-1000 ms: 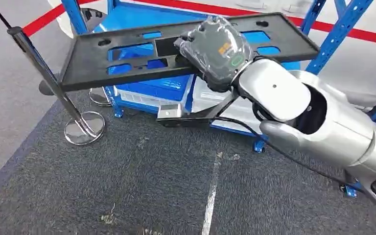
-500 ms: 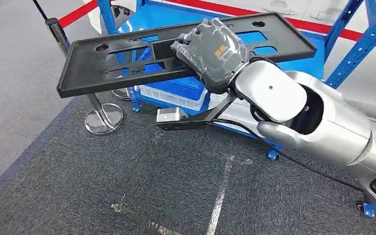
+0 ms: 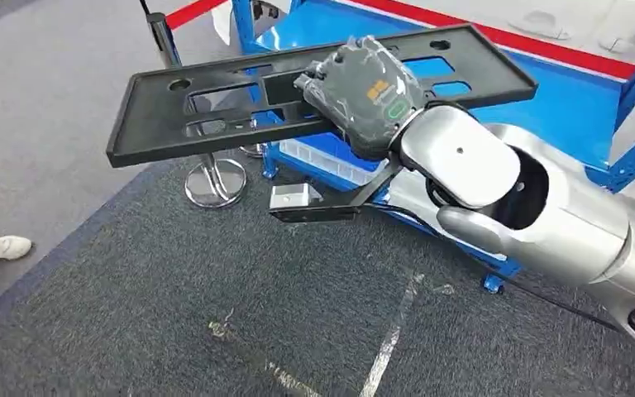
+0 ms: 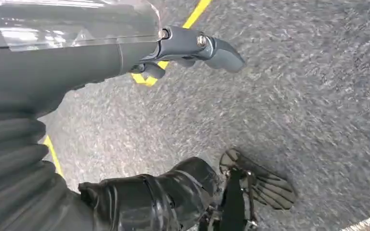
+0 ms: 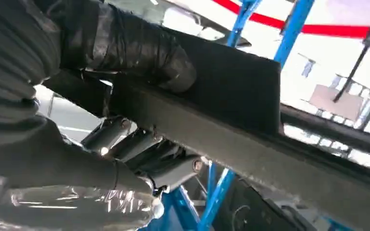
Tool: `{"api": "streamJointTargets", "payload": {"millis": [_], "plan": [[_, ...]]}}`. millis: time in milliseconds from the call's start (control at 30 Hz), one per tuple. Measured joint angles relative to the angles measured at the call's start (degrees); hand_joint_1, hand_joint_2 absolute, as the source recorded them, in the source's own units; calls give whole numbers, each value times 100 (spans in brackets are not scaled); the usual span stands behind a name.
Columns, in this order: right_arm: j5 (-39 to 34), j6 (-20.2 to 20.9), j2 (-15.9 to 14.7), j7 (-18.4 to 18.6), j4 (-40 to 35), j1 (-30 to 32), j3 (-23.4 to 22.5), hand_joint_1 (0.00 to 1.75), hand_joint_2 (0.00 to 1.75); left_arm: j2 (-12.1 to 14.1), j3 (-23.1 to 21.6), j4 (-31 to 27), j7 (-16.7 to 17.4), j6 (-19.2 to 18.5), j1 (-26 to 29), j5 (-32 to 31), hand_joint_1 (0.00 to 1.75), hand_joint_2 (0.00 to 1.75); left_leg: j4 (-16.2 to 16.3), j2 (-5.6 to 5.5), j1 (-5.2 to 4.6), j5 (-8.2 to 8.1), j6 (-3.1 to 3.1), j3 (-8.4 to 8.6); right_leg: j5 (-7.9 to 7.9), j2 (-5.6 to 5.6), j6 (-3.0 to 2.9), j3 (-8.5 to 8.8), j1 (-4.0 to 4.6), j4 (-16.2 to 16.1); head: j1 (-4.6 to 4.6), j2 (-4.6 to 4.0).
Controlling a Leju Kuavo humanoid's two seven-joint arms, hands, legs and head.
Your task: Take the parts from the cabinet and place them on the table.
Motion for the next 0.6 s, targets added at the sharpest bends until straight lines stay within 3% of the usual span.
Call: {"api": "streamJointTargets", "payload": {"millis": [33,67,100,133,200,233,267,300,367,400,433,467,533,567,600], "plan": [[0,2,2,-2,0,-2,2,175,175,0,0,0,0,-2,21,-2,0,175,-38,-87,17,43,-63,-4,19,-86,-31,3,11,-10,-4,0],[0,4,2,0,6,-12,2,175,175,11,0,9,2,-4,47,-2,0,175,-40,-71,19,50,-87,-36,59,-176,-89,11,-57,-68,6,0],[0,9,9,2,18,-15,2,175,175,4,-2,9,0,-22,47,-2,0,175,51,296,-24,-30,-96,-94,84,-252,-130,23,-48,-92,-17,0],[-6,9,9,2,22,-31,2,175,175,15,0,11,9,-26,54,0,0,175,326,581,-48,-233,-113,-206,99,-315,-160,12,-27,-97,-90,0],[-46,9,9,2,35,-34,0,175,175,33,0,11,5,-46,32,0,0,175,1233,712,-44,-685,-131,-582,102,-489,-181,-2,23,-97,-83,0],[-59,9,9,2,48,-30,2,175,175,31,0,11,7,-68,28,7,0,175,1570,716,-45,-804,-131,-714,102,-575,-183,-9,37,-95,-87,0],[-68,4,9,2,61,-27,2,175,175,28,-2,11,4,-85,28,13,0,175,1676,717,-45,-791,-131,-733,102,-658,-186,-12,53,-95,-83,0],[-68,2,9,2,70,-29,2,175,175,31,-2,11,4,-103,32,17,0,175,1515,720,-46,-672,-114,-616,100,-737,-188,-12,67,-95,-87,0],[-68,-2,9,4,85,-40,2,175,175,37,-2,11,7,-114,43,33,0,175,628,811,-73,-276,-57,-72,82,-888,-191,-2,79,-93,-85,0],[-68,-7,9,11,94,-49,2,175,175,44,-2,11,7,-114,38,35,0,175,179,1011,-111,-196,-21,168,68,-956,-178,9,87,-89,-85,0],[-68,-9,7,11,101,-65,2,175,175,42,-2,13,9,-116,26,37,0,175,68,1218,-221,-257,22,247,55,-1011,-156,-12,137,-82,-94,0],[-68,-7,-9,18,122,-92,2,175,175,46,-4,13,15,-118,13,46,0,175,49,1110,-220,-222,109,200,52,-1079,-134,-19,144,-73,-81,0],[-68,-9,-11,22,142,-110,2,175,175,46,-15,24,55,-118,24,66,0,175,52,969,-229,-199,154,157,68,-1210,-108,7,151,-110,-88,0],[-68,-9,-11,22,144,-109,2,175,175,48,-15,24,74,-118,32,79,0,175,-9,899,-197,-166,206,182,46,-1261,-76,30,169,-111,-85,0],[-68,-13,-33,28,155,-94,0,175,175,44,-15,24,103,-118,58,79,0,175,-57,853,-164,-144,237,218,-46,-958,-40,-4,115,-37,-79,0]]}}
